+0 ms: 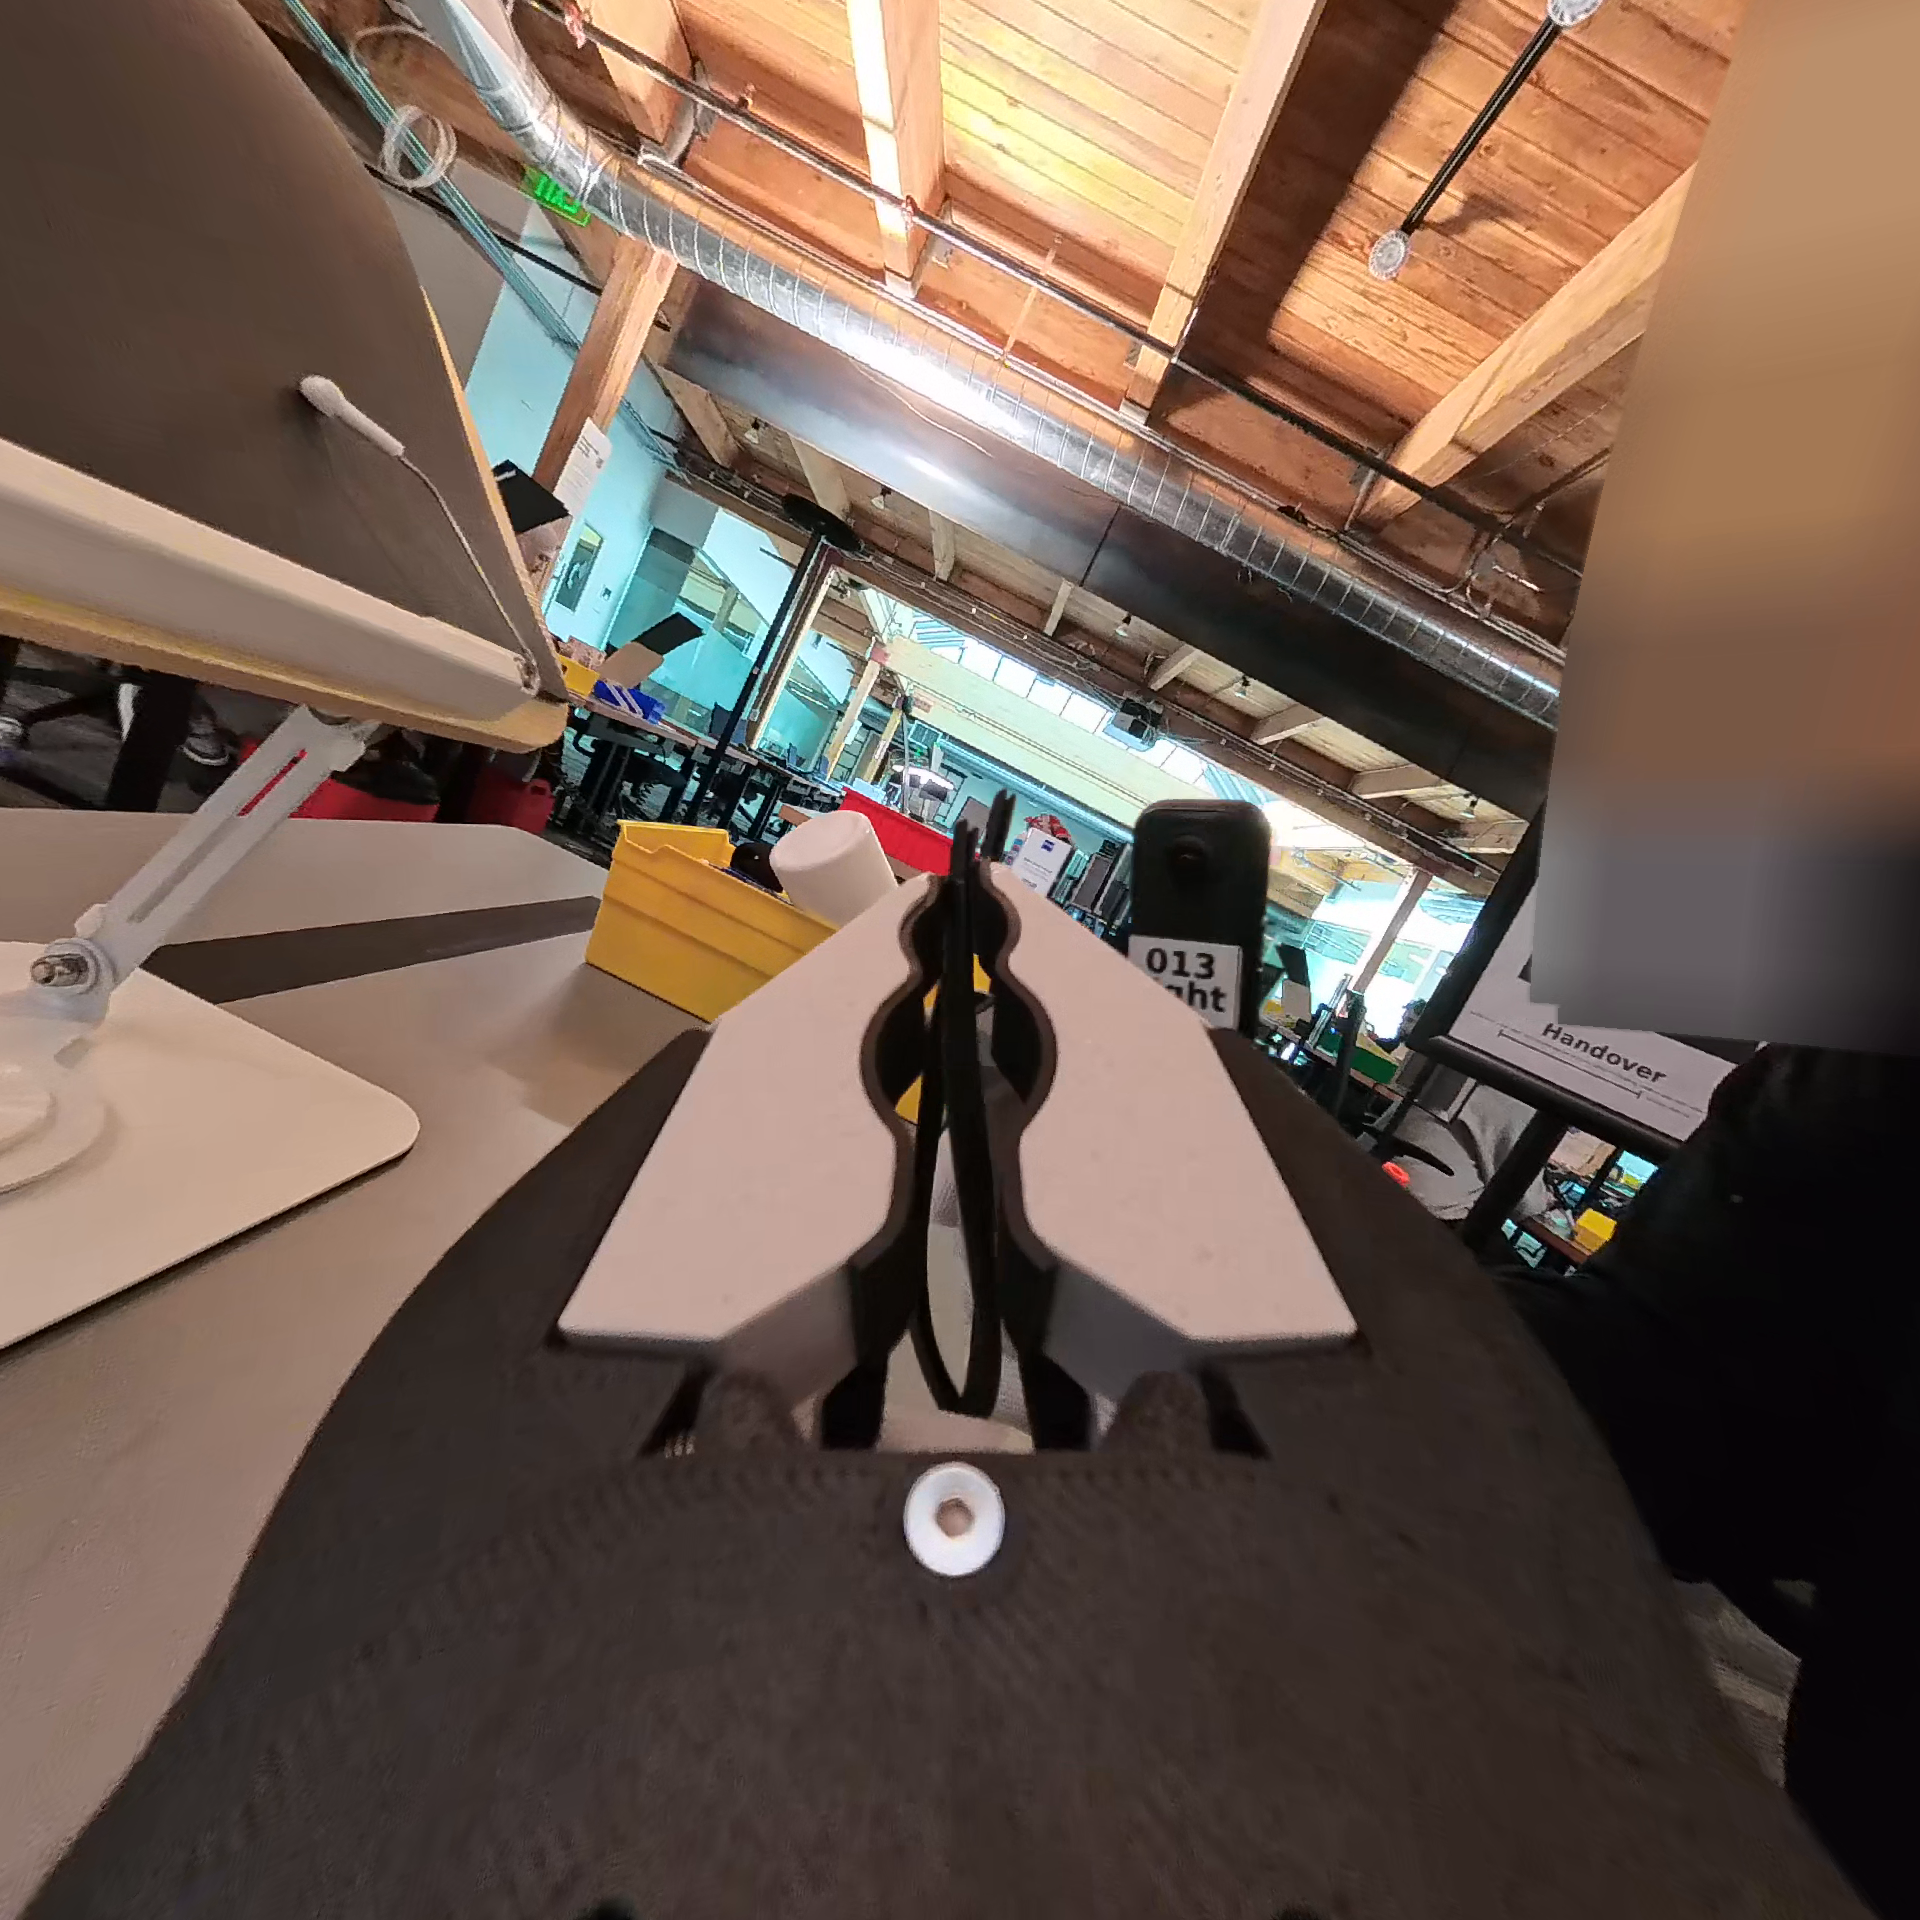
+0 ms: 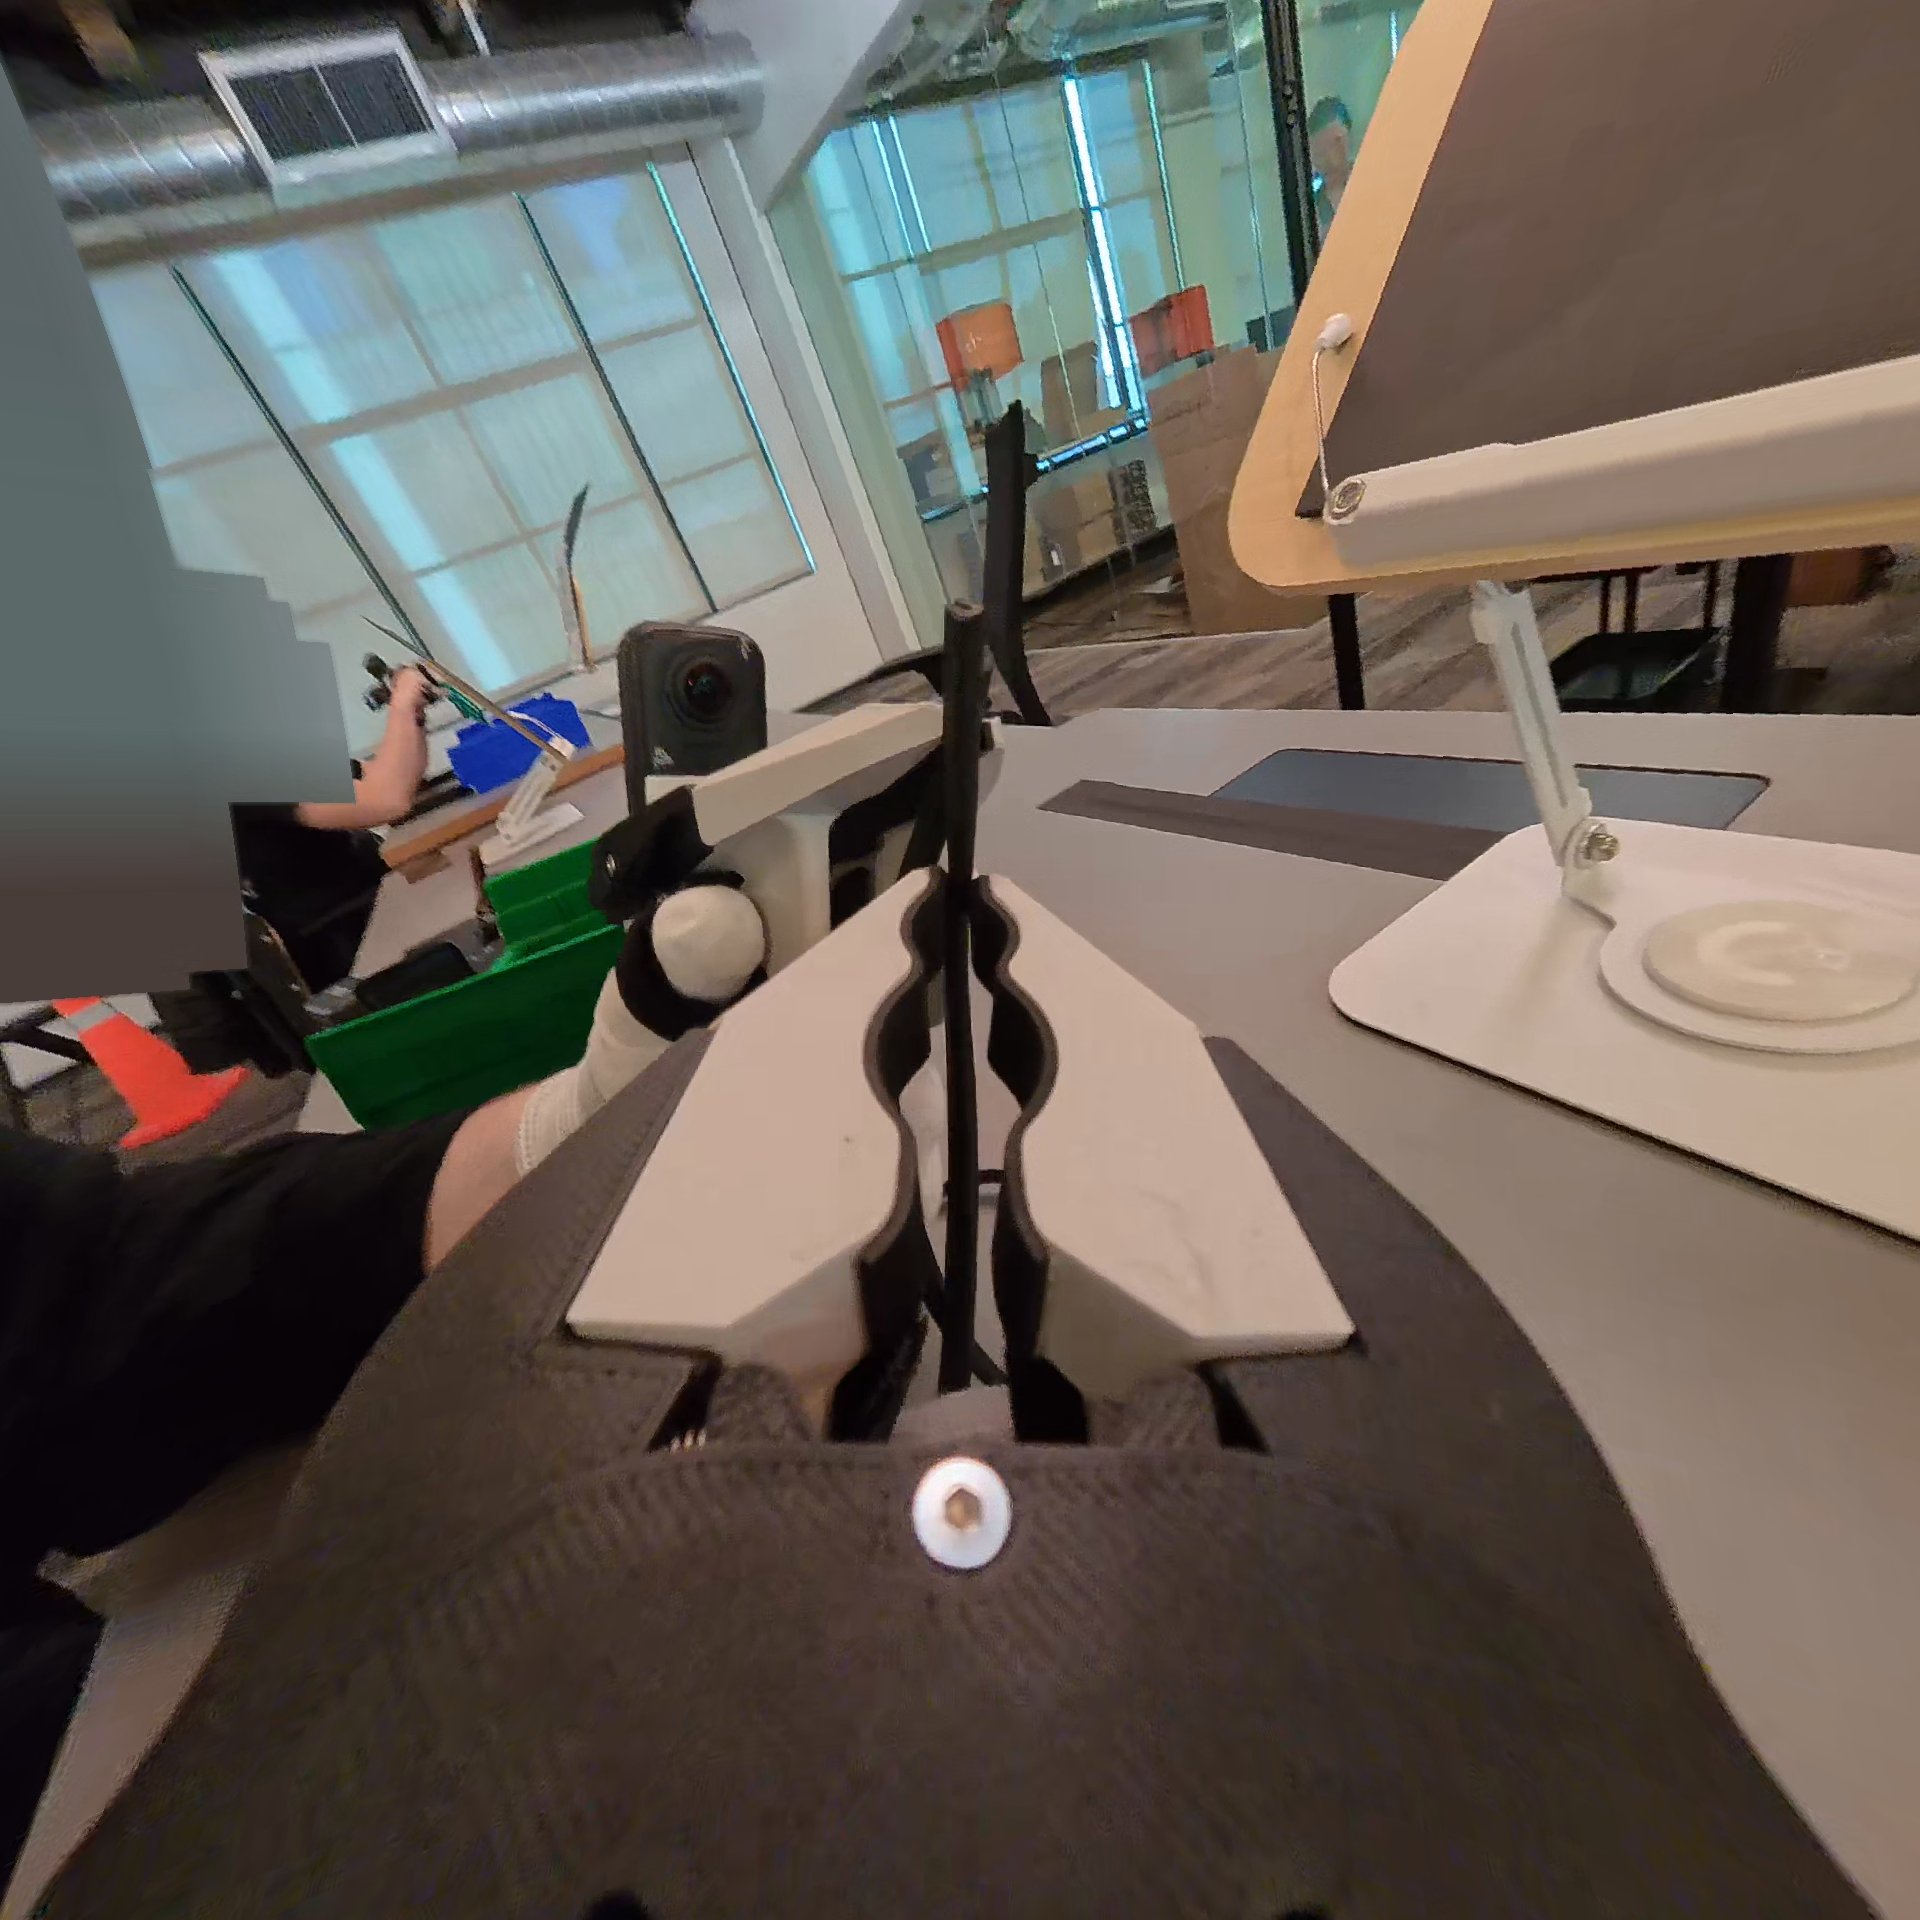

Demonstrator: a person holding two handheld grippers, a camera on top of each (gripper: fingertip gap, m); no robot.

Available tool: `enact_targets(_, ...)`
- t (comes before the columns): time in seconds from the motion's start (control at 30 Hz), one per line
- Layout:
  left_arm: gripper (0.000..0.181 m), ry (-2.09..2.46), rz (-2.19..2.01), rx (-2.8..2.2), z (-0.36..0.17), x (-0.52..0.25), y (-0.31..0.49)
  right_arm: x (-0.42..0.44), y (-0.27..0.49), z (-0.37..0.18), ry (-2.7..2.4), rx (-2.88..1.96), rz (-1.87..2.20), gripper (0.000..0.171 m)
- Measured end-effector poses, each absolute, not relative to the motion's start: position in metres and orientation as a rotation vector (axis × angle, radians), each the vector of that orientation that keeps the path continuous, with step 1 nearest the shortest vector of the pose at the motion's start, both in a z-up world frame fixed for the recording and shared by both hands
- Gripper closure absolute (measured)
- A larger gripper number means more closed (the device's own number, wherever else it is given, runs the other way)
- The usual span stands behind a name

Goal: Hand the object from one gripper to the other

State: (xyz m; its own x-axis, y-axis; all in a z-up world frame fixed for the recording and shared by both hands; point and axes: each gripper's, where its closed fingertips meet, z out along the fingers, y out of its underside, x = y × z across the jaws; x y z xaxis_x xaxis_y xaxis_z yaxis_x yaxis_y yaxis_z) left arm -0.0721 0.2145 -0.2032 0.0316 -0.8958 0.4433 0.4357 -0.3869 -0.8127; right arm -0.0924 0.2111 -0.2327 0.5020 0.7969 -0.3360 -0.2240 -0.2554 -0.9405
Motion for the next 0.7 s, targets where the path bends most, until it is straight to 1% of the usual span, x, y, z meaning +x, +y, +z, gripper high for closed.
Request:
enact_targets(0.33, 0.179, 0.533, -1.63, -1.239, -0.206, -0.067, 0.211, -0.094, 0.209, -0.229, -0.427, -1.459, 1.226, 0.17)
enact_targets(0.43, 0.179, 0.528, -1.651, -1.244, -0.207, -0.065, 0.21, -0.093, 0.208, -0.224, -0.387, -1.412, 1.302, 0.167)
enact_targets(0.6, 0.179, 0.51, -1.693, -1.241, -0.207, -0.065, 0.21, -0.097, 0.207, -0.222, -0.402, -1.394, 1.319, 0.167)
enact_targets(0.63, 0.18, 0.512, -1.696, -1.24, -0.206, -0.065, 0.209, -0.099, 0.206, -0.223, -0.413, -1.404, 1.334, 0.164)
enact_targets(0.7, 0.179, 0.51, -1.71, -1.238, -0.206, -0.064, 0.208, -0.102, 0.204, -0.224, -0.43, -1.402, 1.344, 0.167)
